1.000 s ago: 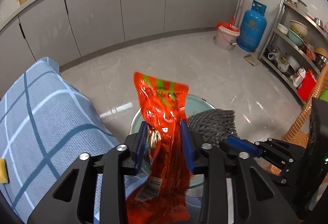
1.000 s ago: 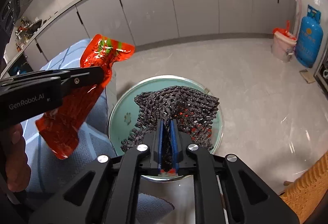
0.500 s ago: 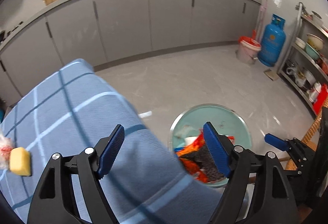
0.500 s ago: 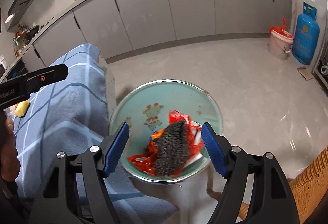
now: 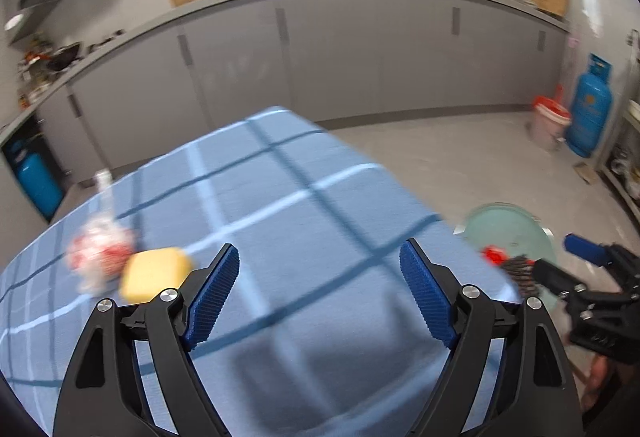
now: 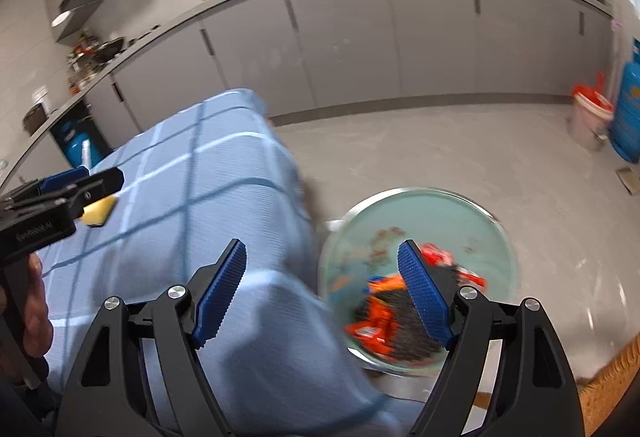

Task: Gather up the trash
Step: 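Move both open tools back over the last items on the table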

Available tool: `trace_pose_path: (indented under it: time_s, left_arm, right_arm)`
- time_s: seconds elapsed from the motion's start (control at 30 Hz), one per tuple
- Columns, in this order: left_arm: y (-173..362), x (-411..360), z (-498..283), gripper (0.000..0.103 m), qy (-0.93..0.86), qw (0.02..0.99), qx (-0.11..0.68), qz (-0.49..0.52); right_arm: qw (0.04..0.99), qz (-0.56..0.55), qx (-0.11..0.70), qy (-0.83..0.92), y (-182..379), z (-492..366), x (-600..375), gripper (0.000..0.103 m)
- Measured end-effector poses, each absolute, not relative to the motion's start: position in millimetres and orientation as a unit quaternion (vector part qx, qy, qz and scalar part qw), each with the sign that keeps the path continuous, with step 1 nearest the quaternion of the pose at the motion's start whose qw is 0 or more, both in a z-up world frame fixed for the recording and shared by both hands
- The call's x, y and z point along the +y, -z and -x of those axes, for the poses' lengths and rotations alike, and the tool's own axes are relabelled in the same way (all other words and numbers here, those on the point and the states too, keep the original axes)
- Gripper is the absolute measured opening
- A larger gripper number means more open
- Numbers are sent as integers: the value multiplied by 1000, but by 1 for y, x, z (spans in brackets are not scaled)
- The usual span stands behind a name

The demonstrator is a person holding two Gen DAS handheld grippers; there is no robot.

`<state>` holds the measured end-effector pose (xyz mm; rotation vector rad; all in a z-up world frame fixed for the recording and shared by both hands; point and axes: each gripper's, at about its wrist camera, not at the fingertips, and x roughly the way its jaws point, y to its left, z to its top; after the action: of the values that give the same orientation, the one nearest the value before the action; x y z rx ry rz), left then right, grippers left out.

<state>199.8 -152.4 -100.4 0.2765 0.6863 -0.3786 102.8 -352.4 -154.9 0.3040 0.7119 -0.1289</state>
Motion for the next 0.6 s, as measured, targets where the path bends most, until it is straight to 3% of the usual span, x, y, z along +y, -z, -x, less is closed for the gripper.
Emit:
trace_pose_path:
  time_s: [0.4, 0.6]
  left_arm:
    - [101, -10, -250, 86, 43, 933, 348, -75]
    - [111, 20, -286, 87, 25, 931, 360, -55]
  right_arm:
    - [928, -102, 357, -22, 136, -155, -266, 82]
    - [927, -76, 363, -57, 133, -177, -226, 83]
